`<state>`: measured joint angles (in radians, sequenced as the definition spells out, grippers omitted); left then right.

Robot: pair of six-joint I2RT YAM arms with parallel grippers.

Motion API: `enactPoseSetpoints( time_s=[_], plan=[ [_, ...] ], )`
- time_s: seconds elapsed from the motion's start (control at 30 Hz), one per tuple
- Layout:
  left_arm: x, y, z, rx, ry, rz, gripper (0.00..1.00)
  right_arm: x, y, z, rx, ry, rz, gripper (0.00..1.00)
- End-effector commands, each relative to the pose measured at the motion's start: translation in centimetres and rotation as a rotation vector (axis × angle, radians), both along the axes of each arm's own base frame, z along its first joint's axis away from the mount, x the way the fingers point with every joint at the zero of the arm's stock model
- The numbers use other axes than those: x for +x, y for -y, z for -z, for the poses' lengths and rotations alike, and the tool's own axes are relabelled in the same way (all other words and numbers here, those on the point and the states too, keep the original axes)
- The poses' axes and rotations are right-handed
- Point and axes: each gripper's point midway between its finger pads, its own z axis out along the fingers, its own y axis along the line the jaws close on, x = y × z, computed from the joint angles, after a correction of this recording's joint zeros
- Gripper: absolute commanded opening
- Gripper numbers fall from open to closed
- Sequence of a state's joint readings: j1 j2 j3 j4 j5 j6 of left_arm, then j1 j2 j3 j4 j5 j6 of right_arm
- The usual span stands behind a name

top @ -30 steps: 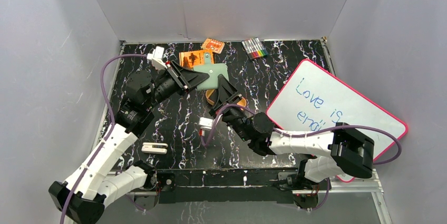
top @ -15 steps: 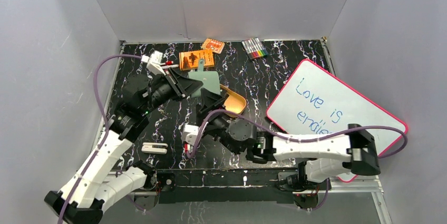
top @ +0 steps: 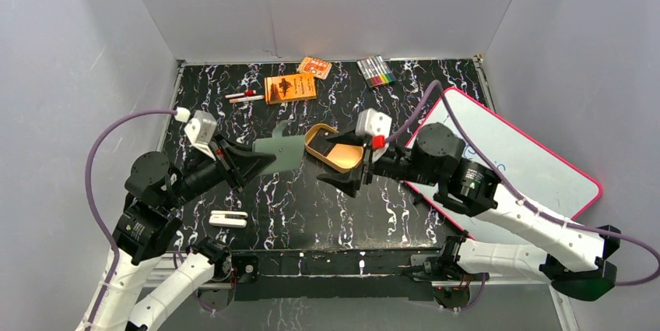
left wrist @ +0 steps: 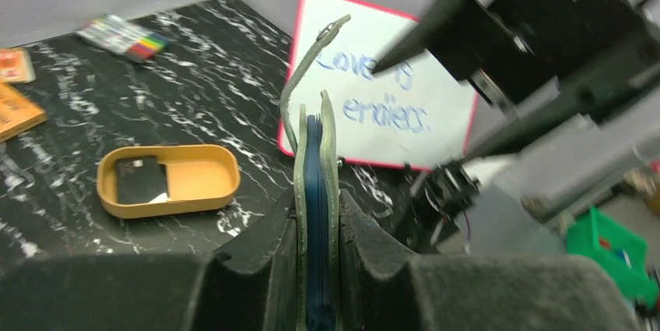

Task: Put the credit cards into the card holder
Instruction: Close the card holder at the center of the board.

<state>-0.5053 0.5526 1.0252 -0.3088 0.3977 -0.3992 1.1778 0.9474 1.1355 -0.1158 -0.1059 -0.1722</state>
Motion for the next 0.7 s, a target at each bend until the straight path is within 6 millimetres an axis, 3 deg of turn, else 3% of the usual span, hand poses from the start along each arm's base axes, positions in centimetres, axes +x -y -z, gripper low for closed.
enactPoseSetpoints(
  time_s=[0.0, 0.1, 0.23, 0.47, 0.67],
  plan=[
    [-5.2, 2.1, -1.0, 0.068, 0.151, 0.334, 0.00, -4.2, 0.8, -2.8, 0.063, -0.208, -0.270, 0.86],
    [-7.2, 2.7, -1.9, 0.074, 0.210, 0.474, 0.00, -4.8, 1.0, -2.9, 0.064, -0.240, -0.318, 0.86],
    [-8.2, 3.0, -2.7, 0.085, 0.266, 0.548, 0.00, -6.1, 1.6, -3.6, 0.088, -0.263, -0.381, 0.87],
    [-8.7, 4.0, -4.4, 0.074, 0.337, 0.672, 0.00, -6.8, 1.1, -3.8, 0.125, -0.330, -0.439, 0.85],
    [-8.6, 4.4, -5.8, 0.071, 0.391, 0.716, 0.00, -6.7, -0.1, -3.7, 0.147, -0.399, -0.464, 0.76]
  ],
)
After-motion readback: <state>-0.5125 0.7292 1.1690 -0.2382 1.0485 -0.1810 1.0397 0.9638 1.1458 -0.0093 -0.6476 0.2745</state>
